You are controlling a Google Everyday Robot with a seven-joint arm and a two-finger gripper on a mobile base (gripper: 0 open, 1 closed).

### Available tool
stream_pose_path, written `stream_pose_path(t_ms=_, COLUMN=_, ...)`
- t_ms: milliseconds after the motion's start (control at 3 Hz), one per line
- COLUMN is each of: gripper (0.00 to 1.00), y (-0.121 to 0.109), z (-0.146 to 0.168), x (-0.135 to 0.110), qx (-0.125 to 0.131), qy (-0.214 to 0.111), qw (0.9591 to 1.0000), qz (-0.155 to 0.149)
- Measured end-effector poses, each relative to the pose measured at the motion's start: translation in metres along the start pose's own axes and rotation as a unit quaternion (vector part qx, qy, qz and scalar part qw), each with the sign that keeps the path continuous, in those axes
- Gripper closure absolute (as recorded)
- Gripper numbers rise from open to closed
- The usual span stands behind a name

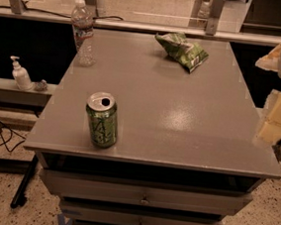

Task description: Pick green can

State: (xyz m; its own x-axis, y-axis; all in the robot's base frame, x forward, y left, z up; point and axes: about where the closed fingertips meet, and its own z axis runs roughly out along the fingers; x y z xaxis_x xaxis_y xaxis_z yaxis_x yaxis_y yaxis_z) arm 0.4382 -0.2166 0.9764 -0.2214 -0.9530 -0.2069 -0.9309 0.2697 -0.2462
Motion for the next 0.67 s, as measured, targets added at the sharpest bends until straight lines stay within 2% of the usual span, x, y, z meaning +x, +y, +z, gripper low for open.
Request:
stream_pose_path(t_ms=333, gripper=0.0, y=0.0, z=0.0, x=0.0, qx=0.0, qy=0.0, qw=1.0, qz=0.0)
stream_pose_path(t_ms=667, gripper=0.0, y=0.0053, z=0.0096, x=-0.0051, qx=-0.01, qy=-0.036, qw=0.9993, qz=0.009)
